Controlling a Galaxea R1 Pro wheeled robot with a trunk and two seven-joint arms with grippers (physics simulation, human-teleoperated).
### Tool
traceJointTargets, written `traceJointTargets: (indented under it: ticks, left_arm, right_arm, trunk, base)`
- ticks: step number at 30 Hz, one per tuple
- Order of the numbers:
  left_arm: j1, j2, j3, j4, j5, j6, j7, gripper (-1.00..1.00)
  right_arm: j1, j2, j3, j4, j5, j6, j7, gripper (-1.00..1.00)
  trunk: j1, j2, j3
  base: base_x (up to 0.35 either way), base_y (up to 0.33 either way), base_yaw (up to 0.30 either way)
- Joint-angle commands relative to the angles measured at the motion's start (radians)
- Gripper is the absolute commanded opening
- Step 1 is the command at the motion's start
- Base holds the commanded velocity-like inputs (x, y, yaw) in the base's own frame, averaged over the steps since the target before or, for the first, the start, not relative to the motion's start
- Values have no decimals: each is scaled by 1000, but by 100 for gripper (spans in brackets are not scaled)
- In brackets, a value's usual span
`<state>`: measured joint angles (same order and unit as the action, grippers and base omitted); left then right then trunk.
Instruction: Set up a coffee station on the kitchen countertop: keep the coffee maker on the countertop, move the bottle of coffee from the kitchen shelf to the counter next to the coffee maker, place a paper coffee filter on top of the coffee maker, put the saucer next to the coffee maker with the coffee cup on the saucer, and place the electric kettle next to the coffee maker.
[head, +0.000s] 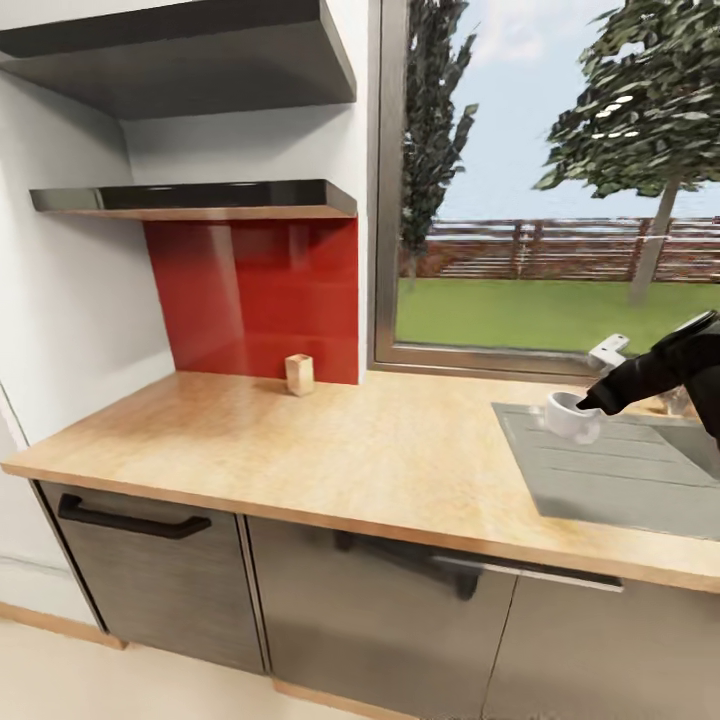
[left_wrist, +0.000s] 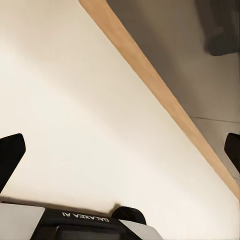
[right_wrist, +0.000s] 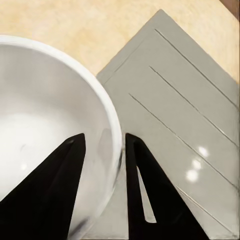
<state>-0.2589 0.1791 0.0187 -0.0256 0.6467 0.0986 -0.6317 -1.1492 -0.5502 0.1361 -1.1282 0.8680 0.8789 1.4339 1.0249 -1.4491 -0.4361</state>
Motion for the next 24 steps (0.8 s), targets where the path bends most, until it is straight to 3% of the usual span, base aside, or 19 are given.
traceJointTargets:
  ticks: [1, 6, 18, 24]
  left_arm:
    - [0, 0, 2, -1, 7, 10, -3, 100]
    - [0, 0, 1, -1, 6, 10, -3, 100]
    - [0, 0, 1, -1, 6, 10, -3, 100]
    - [0, 0, 2, -1, 6, 10, -3, 100]
  right_arm:
    - [-1, -1, 2, -1, 8, 10, 11, -100]
    - [-1, -1, 2, -1, 8, 10, 11, -100]
    - [-1, -1, 2, 20, 8, 9, 10, -100]
    - [-1, -1, 2, 23, 8, 9, 10, -100]
  trunk:
    - [0, -1, -1]
    - [0, -1, -1]
    - [0, -1, -1]
    - [0, -1, -1]
  base:
    - [0, 0, -256]
    - [0, -55, -256]
    - [0, -251, -113]
    - [0, -63, -230]
